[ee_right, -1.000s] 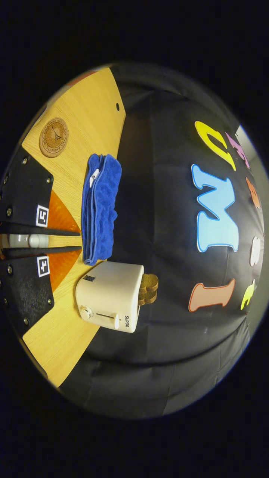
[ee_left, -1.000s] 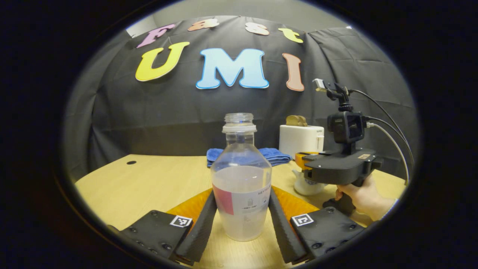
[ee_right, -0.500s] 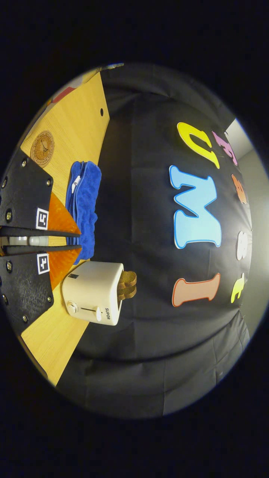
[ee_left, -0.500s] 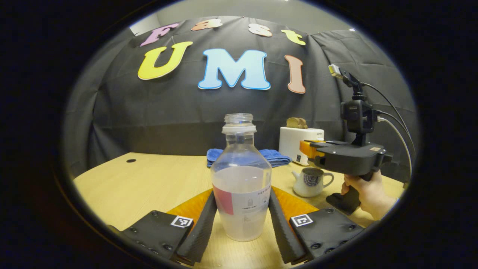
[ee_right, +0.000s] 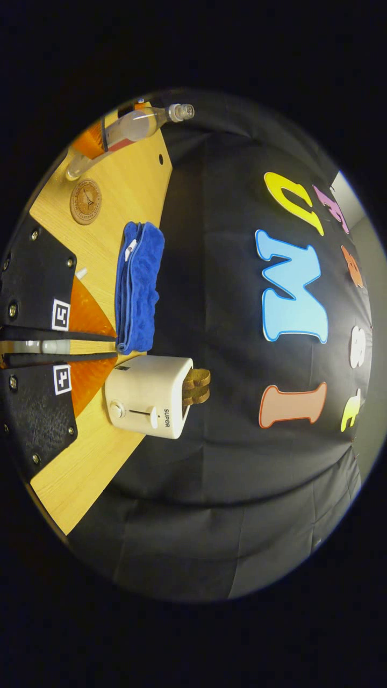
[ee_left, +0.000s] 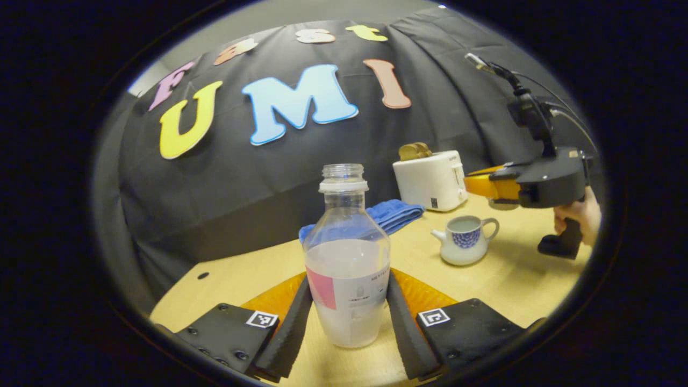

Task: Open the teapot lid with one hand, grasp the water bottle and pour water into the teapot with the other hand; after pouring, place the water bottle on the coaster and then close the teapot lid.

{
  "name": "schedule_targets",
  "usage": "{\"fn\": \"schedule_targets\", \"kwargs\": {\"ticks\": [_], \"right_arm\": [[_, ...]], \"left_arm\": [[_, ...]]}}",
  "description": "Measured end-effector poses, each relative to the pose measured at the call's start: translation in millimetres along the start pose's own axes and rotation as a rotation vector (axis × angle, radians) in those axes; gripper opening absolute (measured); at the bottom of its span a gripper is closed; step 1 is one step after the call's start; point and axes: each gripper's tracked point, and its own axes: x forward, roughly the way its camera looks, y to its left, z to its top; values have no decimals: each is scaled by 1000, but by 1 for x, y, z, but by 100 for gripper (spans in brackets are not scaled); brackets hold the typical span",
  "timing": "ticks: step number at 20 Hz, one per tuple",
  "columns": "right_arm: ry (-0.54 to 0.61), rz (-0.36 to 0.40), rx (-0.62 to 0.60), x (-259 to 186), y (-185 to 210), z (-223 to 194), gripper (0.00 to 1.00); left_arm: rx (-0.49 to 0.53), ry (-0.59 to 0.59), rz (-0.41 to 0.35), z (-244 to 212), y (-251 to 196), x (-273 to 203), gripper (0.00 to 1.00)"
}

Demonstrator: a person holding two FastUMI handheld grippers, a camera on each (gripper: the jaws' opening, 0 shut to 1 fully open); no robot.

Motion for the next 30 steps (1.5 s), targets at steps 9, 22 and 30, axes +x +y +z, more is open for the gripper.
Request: {"fn": "schedule_targets", "kwargs": {"ticks": [9, 22, 30], "right_arm": [[46, -92, 89, -13, -72, -14, 8], [15, -101, 96, -24, -72, -2, 9], [20, -112, 113, -25, -77, -1, 9]], "left_arm": [[560, 69, -70, 15, -11, 57, 86], [1257, 195, -152, 24, -13, 85, 86], [1454, 204, -190, 35, -46, 88, 86]]}}
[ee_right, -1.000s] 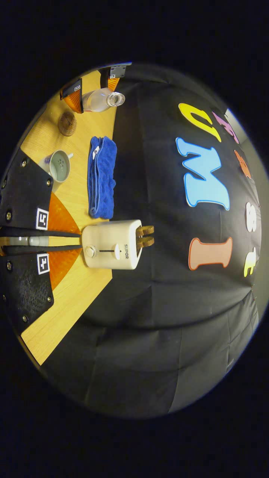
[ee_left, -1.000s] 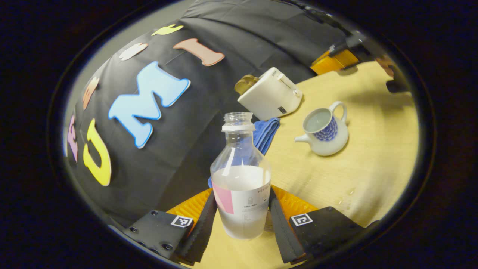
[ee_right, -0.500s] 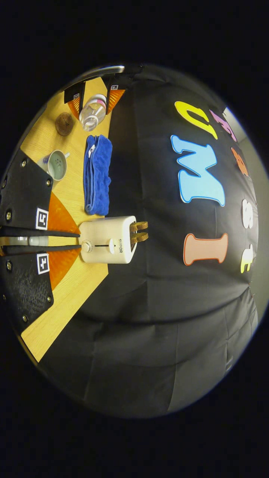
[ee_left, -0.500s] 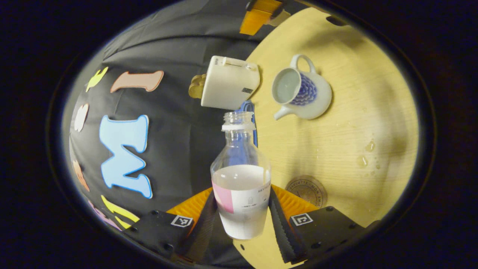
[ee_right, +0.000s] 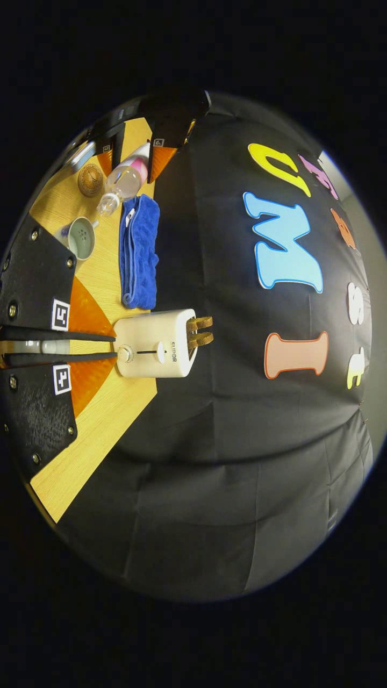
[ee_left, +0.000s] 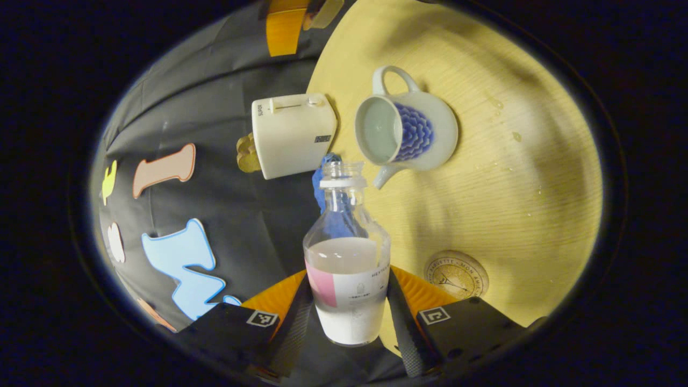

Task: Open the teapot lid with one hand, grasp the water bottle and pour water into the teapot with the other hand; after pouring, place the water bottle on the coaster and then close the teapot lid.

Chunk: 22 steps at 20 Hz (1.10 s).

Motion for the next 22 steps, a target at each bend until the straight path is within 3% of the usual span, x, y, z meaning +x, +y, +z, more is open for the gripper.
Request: {"fn": "schedule_targets", "kwargs": {"ticks": [22], "right_arm": [[-15, 5, 60, -6, -8, 6, 9]], "left_arm": [[416, 82, 89, 24, 51, -9, 85]]}}
